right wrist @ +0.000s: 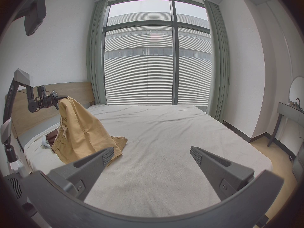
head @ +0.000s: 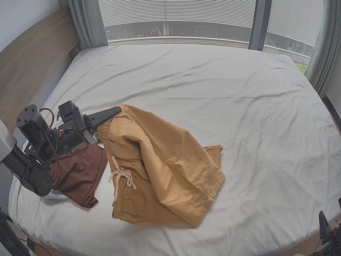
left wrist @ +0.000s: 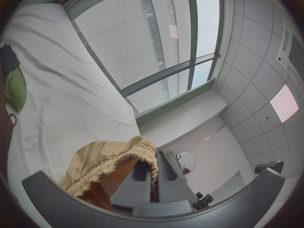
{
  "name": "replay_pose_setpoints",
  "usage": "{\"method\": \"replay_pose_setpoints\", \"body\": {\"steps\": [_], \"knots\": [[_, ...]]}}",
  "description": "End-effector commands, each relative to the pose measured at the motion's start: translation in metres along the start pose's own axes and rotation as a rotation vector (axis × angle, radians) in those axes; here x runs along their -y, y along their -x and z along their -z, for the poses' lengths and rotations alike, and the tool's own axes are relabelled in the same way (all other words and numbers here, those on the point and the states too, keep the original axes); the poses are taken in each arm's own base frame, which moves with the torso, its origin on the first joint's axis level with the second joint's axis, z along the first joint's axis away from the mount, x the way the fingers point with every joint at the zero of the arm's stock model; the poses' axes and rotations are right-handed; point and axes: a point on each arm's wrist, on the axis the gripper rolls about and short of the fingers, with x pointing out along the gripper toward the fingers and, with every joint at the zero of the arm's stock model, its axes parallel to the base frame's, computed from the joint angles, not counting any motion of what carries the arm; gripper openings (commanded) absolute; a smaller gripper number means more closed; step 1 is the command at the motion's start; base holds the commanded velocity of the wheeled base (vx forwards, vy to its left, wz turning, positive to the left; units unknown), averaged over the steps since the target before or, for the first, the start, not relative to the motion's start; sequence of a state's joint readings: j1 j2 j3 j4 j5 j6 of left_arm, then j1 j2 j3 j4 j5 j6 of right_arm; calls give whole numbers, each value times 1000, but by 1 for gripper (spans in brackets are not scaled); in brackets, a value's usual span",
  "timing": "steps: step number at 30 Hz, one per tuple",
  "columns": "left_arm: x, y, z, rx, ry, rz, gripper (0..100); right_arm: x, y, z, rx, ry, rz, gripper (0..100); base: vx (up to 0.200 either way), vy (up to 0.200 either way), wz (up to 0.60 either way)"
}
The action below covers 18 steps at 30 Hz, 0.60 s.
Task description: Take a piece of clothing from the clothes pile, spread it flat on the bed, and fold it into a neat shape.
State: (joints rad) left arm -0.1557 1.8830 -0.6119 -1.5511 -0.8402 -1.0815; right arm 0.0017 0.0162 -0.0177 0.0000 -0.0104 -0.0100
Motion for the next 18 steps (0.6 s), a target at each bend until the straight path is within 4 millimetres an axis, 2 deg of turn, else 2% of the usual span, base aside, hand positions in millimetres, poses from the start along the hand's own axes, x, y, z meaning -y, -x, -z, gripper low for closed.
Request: {"method": "replay_pose_setpoints", "body": {"steps": [1, 2, 9, 14, 18], "knots": [[-8, 4, 0, 2, 14, -24, 0, 0, 0, 5, -2, 1, 2, 100, 0, 0, 0], [-18, 10, 1, -14, 32, -44, 0, 0, 0, 5, -1, -1, 0, 100, 0, 0, 0], [-34, 20, 1, -38, 8, -72, 0, 0, 0, 5, -3, 1, 0, 100, 0, 0, 0], [-40, 19, 4, -44, -27, -82, 0, 0, 0, 5, -2, 1, 2, 100, 0, 0, 0], [-38, 19, 3, -42, -33, -79, 0, 0, 0, 5, 0, -1, 2, 100, 0, 0, 0]]}}
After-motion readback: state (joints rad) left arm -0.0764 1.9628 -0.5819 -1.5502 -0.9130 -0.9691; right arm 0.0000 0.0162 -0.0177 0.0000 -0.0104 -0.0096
